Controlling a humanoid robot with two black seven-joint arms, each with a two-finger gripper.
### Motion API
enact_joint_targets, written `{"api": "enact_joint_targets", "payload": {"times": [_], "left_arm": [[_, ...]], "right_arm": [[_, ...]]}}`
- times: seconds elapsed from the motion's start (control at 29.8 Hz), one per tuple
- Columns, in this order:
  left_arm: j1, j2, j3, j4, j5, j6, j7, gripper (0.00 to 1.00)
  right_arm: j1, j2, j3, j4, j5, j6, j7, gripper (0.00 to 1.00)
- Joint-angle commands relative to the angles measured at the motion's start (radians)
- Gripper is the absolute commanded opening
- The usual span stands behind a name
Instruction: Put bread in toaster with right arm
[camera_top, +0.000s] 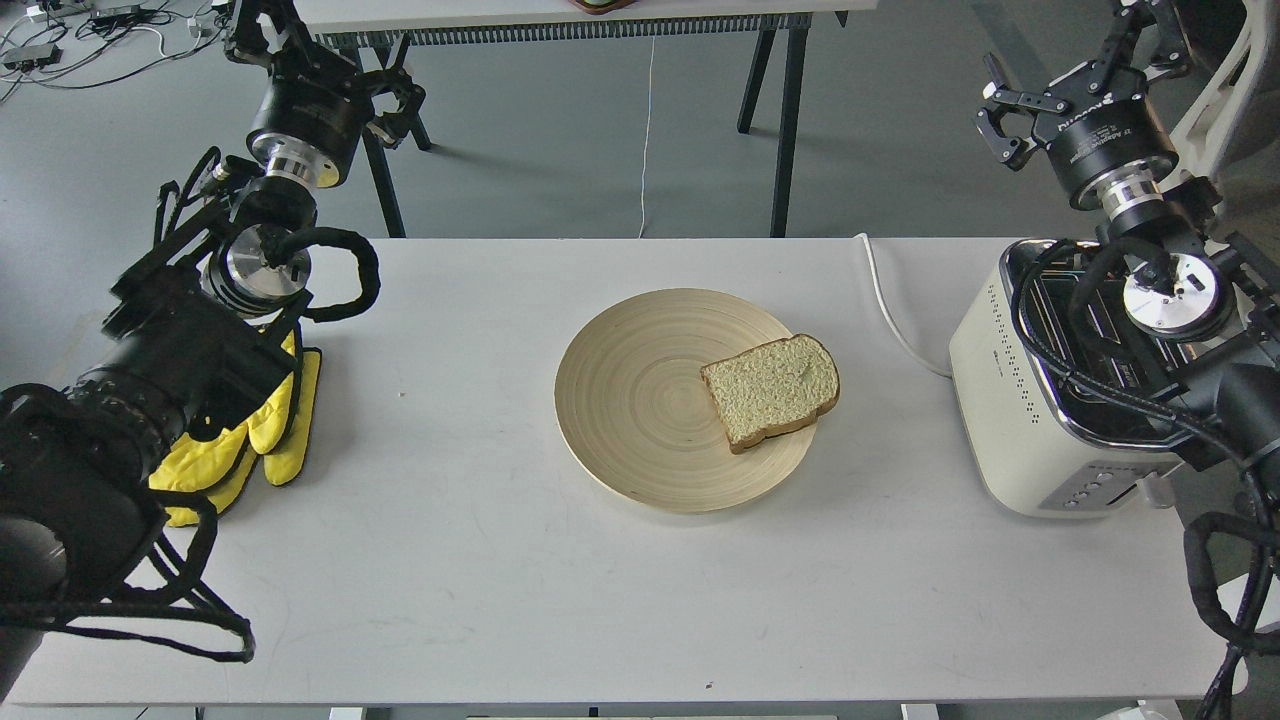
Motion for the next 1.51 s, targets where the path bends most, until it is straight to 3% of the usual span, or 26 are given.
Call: {"api": "enact_joint_targets", "payload": {"times": [0.0, 0.17, 0.37, 0.77, 0.97, 1.14, 1.47], "left_arm": [[0.003, -0.003, 0.000, 0.002, -0.003, 0.000, -0.030, 1.00], [0.003, -0.001, 0.004, 0.005, -0.003, 0.000, -0.047, 1.00], [0.003, -0.006, 0.009, 0.003, -0.002, 0.000, -0.044, 1.00], [0.003, -0.006, 0.009, 0.003, 0.000, 0.000, -0.043, 1.00], [0.003, -0.007, 0.011, 0.003, 0.001, 0.000, -0.043, 1.00], [0.003, -0.007, 0.011, 0.003, 0.003, 0.000, -0.035, 1.00], [0.003, -0.009, 0.011, 0.003, 0.003, 0.000, -0.035, 1.00]], "right_arm": [[0.000, 0.000, -0.001, 0.000, 0.000, -0.001, 0.004, 1.00], [-0.001, -0.003, -0.017, 0.000, -0.012, -0.001, 0.004, 1.00], [0.051, -0.026, -0.239, 0.041, -0.047, -0.043, 0.007, 0.99], [0.065, -0.126, -0.506, 0.205, -0.569, -0.303, -0.001, 0.99], [0.057, -0.166, -0.715, 0.288, -0.641, -0.392, 0.005, 0.99], [0.057, -0.173, -0.824, 0.291, -0.675, -0.398, 0.025, 0.99], [0.036, -0.117, -0.953, 0.273, -0.724, -0.450, 0.010, 0.97]]}}
